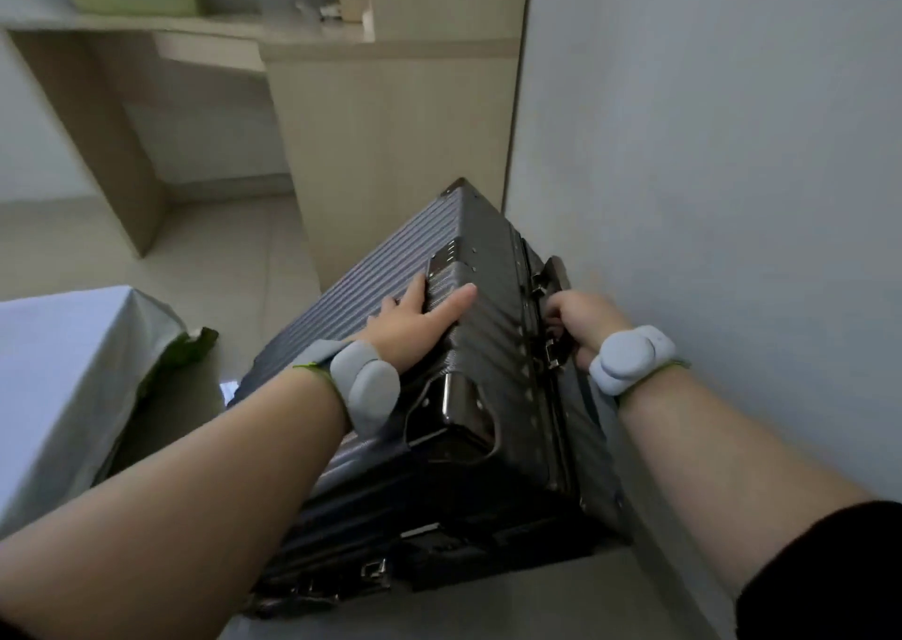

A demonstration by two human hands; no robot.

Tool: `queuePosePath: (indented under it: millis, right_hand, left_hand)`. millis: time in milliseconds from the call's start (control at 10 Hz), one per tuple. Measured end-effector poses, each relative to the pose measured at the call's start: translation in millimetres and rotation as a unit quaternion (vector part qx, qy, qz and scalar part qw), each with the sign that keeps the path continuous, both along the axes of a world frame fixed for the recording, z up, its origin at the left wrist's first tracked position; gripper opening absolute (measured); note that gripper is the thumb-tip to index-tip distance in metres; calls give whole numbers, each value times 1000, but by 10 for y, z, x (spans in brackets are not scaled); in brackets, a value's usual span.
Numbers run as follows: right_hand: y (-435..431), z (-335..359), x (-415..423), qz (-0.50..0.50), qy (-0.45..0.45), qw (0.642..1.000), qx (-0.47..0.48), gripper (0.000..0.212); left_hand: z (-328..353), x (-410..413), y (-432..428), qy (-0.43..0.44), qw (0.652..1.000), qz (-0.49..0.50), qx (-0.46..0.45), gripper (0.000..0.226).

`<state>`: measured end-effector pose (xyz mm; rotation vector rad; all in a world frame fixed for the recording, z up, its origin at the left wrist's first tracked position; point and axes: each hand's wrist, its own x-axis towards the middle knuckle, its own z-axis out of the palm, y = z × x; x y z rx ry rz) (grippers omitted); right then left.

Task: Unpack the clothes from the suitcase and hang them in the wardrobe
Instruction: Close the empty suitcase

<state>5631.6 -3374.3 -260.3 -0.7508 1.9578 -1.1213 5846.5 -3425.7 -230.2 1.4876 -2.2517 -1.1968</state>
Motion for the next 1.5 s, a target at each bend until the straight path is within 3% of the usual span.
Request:
queuePosePath:
  millis: [100,200,300,400,500,700,900,1000,1100,1200,1300,1400,1500]
  right_hand:
    - [-88,551,122,8,36,999,-25,6]
    - [-135,1028,258,31,81,996,-30,20]
    - [-234,1353,353,67,138,987,-45,26]
    - [-371,1515,452,90,189,977,-40,28]
    - [-500,1649,590,130,221,966,-27,29]
    - [-897,1591,737,179,253,950,-31,28]
    - [-1208,1491,459,148,260,953,-56,27]
    - [-1278,1479,236,182,335,924,-20,29]
    - [-1231,1495,63,108,285,951,-45,33]
    - [-1180,1476,-158,133,347,928,-12,42]
    - [-1068,1474,-230,161,380,909,52,50]
    - [-848,1445,-83,217,407,877,137,64]
    - [-779,1342,-127,229,431,858,159,71]
  left_hand:
    - [339,137,-75,128,991,18,37,84]
    - [472,216,-236,182,980,39,75,115]
    - [457,280,-457,222,962,70,146,99]
    - [679,365,-306,270,941,83,188,41]
    - [706,397,-339,284,930,91,214,21]
    - [570,495,-554,314,908,165,224,21]
    - [418,178,-821,359,881,199,235,24]
    - [495,50,-861,317,889,229,238,39]
    - [611,-30,-880,190,949,218,123,46]
    - [766,-223,-882,76,971,221,47,52]
    - [830,-485,-815,51,968,238,55,80]
    - [847,-673,-769,50,965,250,55,86]
    - [914,-887,-843,41,967,243,57,85]
